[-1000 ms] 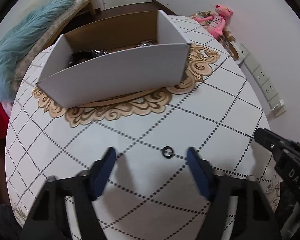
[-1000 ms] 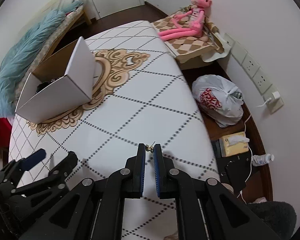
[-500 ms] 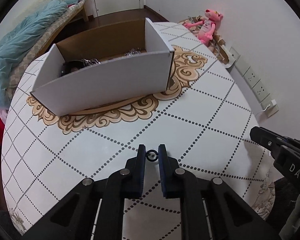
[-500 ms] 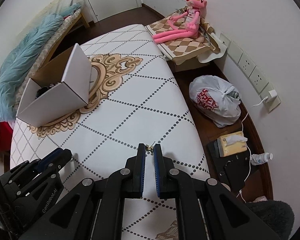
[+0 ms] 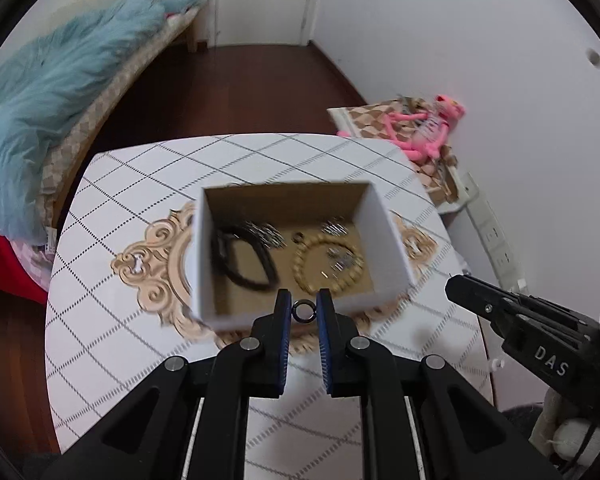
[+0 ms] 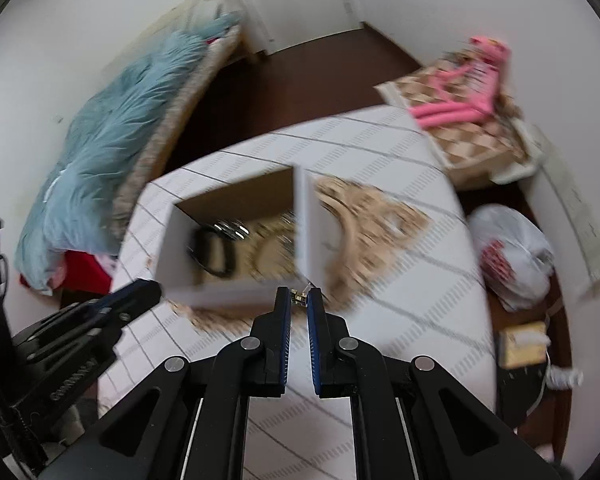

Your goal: Organize jewelry

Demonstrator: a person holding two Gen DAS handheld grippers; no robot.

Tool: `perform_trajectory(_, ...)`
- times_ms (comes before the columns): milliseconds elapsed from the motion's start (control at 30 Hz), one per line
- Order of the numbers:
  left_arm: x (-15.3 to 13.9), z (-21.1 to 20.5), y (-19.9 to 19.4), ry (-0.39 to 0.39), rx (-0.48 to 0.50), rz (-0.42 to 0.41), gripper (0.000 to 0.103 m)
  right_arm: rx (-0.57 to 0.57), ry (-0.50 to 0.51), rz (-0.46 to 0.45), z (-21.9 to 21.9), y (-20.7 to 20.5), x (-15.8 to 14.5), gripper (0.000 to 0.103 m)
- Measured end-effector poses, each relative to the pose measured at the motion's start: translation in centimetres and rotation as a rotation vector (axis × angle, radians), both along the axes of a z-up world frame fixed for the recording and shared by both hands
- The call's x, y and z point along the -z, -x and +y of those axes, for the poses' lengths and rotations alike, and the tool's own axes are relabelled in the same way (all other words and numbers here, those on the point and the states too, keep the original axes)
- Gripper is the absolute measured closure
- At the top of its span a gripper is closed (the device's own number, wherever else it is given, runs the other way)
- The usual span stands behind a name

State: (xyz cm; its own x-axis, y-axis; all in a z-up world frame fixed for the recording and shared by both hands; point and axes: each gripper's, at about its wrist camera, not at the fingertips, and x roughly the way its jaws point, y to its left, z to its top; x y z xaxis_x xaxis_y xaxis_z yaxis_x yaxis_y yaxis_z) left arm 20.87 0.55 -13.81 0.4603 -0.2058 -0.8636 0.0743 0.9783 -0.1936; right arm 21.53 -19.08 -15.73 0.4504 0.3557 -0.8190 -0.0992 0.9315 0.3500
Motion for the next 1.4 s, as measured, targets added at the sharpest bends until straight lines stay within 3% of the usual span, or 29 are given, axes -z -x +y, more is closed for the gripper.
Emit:
perform_trajectory(233, 1.1, 2.1, -4.9, 0.013, -0.042, 0.089, 0.092, -0.113, 0.022, 0.101, 4.3, -6.8, 0.9, 0.094)
perform_trajectory(333, 1.2, 2.5, -5.9, -0.023, -0.07, 0.103, 0.083, -0.139, 0.025, 0.152, 5.3, -8.4, 1.4, 0.089)
perform_trajectory(367, 1.1, 2.7, -6.0, -0.028, -0.075, 0.099, 0.075, -0.142, 0.028, 0.163, 5.4, -8.7, 1.7, 0.076)
perform_trajectory(400, 1.1, 2.9, -6.1, -0.039, -0.082, 0.094, 0.056, -0.136, 0.031, 0.169, 5.4, -9.0, 1.7, 0.057)
perform_trajectory(467, 0.8, 3.6, -6.1, -0.057, -0.106, 0.073, 0.03, -0.136, 0.023, 0.168, 5.2, -9.2, 1.8, 0.05)
perform_trajectory(633, 0.9, 5.2, -6.0, -0.083, -0.152, 0.074, 0.026, -0.129, 0.037, 0.161, 4.9, -9.0, 1.6, 0.05)
perform_trajectory(700, 1.1, 5.5, -5.8, -0.108, -0.162, 0.074, 0.012, -0.121, 0.056, 0.149, 4.7, -8.7, 1.4, 0.05)
perform_trajectory(767, 1.2, 5.8, -5.3, -0.132, -0.177, 0.066, 0.005, -0.112, 0.082, 0.134, 4.7, -8.3, 1.2, 0.05)
perform_trajectory(833, 1.1, 5.9, -4.7, -0.158, -0.189, 0.05, 0.005, -0.101, 0.121, 0.121, 4.6, -8.0, 1.0, 0.046)
perform_trajectory(900, 1.1, 5.8, -3.9, -0.187, -0.201, 0.025, 0.0, -0.083, 0.19, 0.101, 4.7, -7.4, 0.9, 0.022)
perform_trajectory(967, 1.1, 5.7, -3.2, -0.204, -0.204, 0.012, 0.0, -0.069, 0.265, 0.096, 4.7, -6.8, 1.1, 0.006)
perform_trajectory(1133, 1.8, 5.0, -1.8, -0.206, -0.205, 0.031, 0.0, -0.034, 0.344, 0.109, 4.3, -5.7, 1.9, 0.004)
perform_trajectory(1400, 0.7, 4.1, 0.1, -0.211, -0.204, 0.029, 0.0, -0.007, 0.372, 0.098, 3.6, -3.7, 1.2, 0.001)
